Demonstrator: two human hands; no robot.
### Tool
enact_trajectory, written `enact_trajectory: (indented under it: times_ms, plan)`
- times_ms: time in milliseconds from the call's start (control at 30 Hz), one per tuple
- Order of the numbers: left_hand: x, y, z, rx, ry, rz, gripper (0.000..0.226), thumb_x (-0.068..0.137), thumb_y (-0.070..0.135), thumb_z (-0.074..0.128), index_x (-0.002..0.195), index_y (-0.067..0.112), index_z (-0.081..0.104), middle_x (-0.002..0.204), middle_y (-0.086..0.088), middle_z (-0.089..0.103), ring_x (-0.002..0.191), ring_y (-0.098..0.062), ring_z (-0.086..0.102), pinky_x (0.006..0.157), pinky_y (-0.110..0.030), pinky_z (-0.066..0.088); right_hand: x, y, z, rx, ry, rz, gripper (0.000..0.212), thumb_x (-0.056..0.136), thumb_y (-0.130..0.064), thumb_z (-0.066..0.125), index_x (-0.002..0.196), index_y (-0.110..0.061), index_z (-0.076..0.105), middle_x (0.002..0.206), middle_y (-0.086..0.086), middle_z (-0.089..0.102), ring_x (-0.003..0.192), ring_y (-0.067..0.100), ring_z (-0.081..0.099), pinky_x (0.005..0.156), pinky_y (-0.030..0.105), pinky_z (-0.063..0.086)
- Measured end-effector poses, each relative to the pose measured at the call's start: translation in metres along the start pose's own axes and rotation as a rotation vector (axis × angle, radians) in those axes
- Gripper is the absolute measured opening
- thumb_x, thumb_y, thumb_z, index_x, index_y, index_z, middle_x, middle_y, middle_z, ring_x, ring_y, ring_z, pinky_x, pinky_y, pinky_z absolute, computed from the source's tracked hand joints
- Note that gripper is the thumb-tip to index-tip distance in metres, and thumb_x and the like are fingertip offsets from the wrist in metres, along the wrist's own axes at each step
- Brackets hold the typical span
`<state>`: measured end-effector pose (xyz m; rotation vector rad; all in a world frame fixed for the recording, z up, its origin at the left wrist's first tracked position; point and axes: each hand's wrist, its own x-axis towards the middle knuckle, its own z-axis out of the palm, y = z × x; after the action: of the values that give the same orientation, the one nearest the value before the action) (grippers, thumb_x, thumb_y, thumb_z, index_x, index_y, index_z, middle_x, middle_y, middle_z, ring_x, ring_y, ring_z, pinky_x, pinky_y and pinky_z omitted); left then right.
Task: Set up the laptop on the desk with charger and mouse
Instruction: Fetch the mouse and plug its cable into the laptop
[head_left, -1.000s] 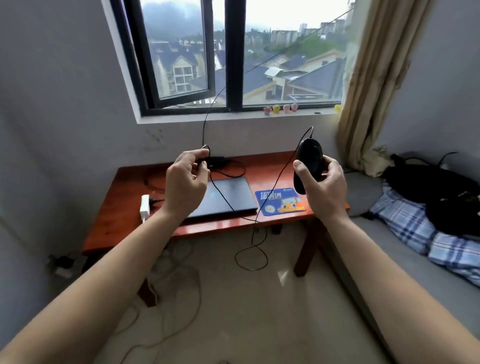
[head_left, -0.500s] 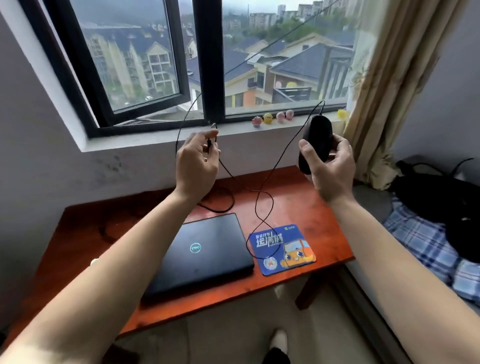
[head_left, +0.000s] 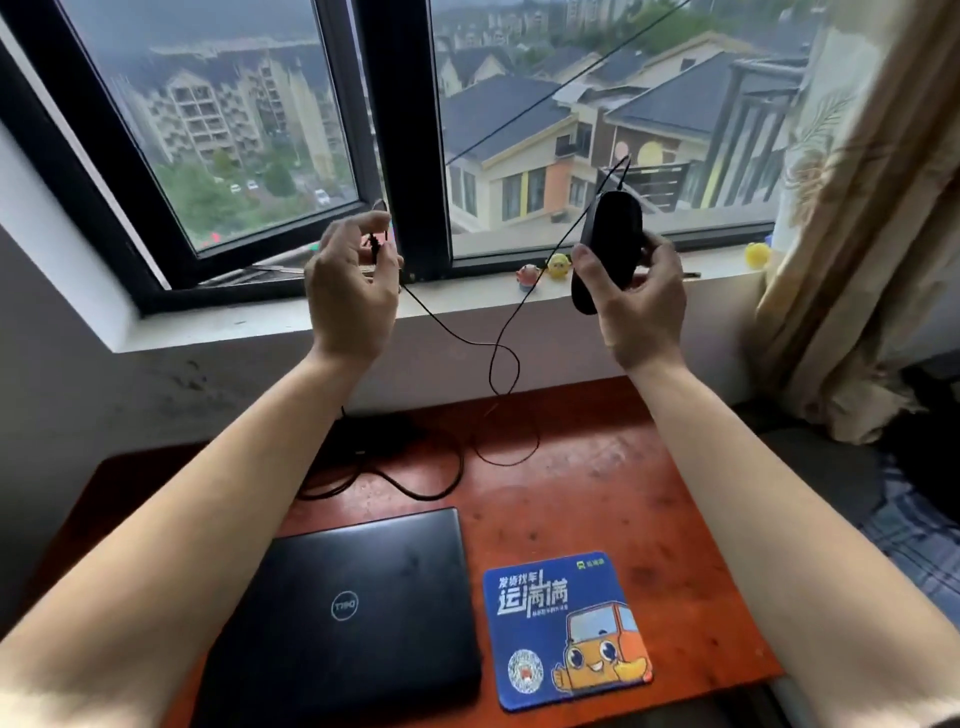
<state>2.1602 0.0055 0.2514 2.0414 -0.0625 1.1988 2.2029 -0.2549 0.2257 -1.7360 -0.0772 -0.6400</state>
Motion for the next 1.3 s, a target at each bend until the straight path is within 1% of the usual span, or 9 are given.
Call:
enact_trajectory:
  times_ms: [133,300,367,467,567,767,1133,1233,1300]
  plan:
    - [-0.017,-0.035,0.03,-0.015,-0.059,-0.057,0.02,0.092,0.011,0.057,0.11,0.01,0.066,0.104,-0.005,0.069,0.074,-0.023,0.069,0.068,-0.048,0.059,0.0,0.038,0.012,-0.113,-0.028,0.048,0.072,0.073,-0.068,0.07,0.124,-0.02,0.057,0.124,0.002,0.059,0.101,0.01,0.059,0.084,0.014,0.046]
    - [-0.105,-0.09,0.052,-0.012,-0.293,-0.291,0.02,0.09,0.007,0.063,0.11,0.009,0.067,0.098,-0.01,0.069,0.08,-0.027,0.069,0.074,-0.047,0.059,-0.059,0.107,0.021,-0.353,-0.076,0.202,0.076,0.072,-0.068,0.071,0.128,-0.018,0.056,0.112,-0.004,0.051,0.1,0.015,0.055,0.085,0.022,0.038]
    - [-0.157,-0.113,0.052,0.034,-0.42,-0.396,0.021,0.088,0.004,0.064,0.109,0.008,0.068,0.101,-0.009,0.07,0.087,-0.028,0.068,0.083,-0.041,0.056,-0.102,0.141,0.024,-0.471,-0.169,0.318,0.072,0.073,-0.064,0.075,0.127,-0.02,0.056,0.109,-0.003,0.05,0.104,0.022,0.058,0.084,0.026,0.039]
    - [-0.233,-0.138,0.038,0.113,-0.621,-0.585,0.023,0.089,0.004,0.064,0.111,0.01,0.068,0.105,-0.009,0.07,0.096,-0.027,0.066,0.091,-0.038,0.051,-0.172,0.177,0.016,-0.693,-0.407,0.473,0.073,0.073,-0.072,0.068,0.127,-0.026,0.053,0.105,-0.006,0.049,0.102,0.024,0.06,0.078,0.03,0.042]
    - [-0.29,-0.153,0.016,0.164,-0.818,-0.718,0.026,0.088,0.008,0.064,0.114,0.014,0.066,0.108,-0.005,0.069,0.099,-0.026,0.066,0.094,-0.038,0.051,-0.231,0.204,0.006,-0.879,-0.589,0.573,0.077,0.072,-0.077,0.063,0.129,-0.026,0.051,0.116,-0.002,0.054,0.107,0.027,0.062,0.079,0.035,0.047]
    - [-0.342,-0.168,-0.016,0.238,-1.006,-0.813,0.037,0.089,0.015,0.063,0.126,0.018,0.06,0.121,-0.001,0.064,0.113,-0.021,0.06,0.101,-0.037,0.046,-0.282,0.227,-0.009,-1.05,-0.707,0.647,0.075,0.077,-0.072,0.062,0.131,-0.023,0.043,0.124,0.002,0.053,0.115,0.027,0.059,0.085,0.039,0.049]
    - [-0.351,-0.162,-0.026,0.306,-1.025,-0.903,0.042,0.09,0.014,0.059,0.131,0.019,0.057,0.124,0.002,0.063,0.111,-0.018,0.059,0.101,-0.034,0.046,-0.297,0.237,-0.014,-1.107,-0.757,0.635,0.069,0.08,-0.066,0.065,0.126,-0.021,0.04,0.123,0.003,0.051,0.116,0.024,0.055,0.081,0.039,0.053]
    - [-0.339,-0.164,-0.026,0.286,-0.976,-0.951,0.04,0.09,0.01,0.056,0.129,0.018,0.059,0.119,0.0,0.066,0.101,-0.018,0.066,0.098,-0.037,0.051,-0.294,0.235,-0.008,-1.136,-0.782,0.644,0.082,0.08,-0.064,0.067,0.136,-0.014,0.034,0.135,0.009,0.046,0.124,0.027,0.05,0.092,0.039,0.05]
    - [-0.326,-0.166,-0.029,0.277,-0.877,-0.978,0.036,0.09,0.006,0.056,0.124,0.02,0.062,0.107,0.003,0.067,0.08,-0.002,0.069,0.081,-0.019,0.054,-0.291,0.232,0.003,-1.136,-0.788,0.583,0.098,0.083,-0.064,0.064,0.152,-0.01,0.02,0.149,0.014,0.035,0.135,0.03,0.04,0.104,0.041,0.044]
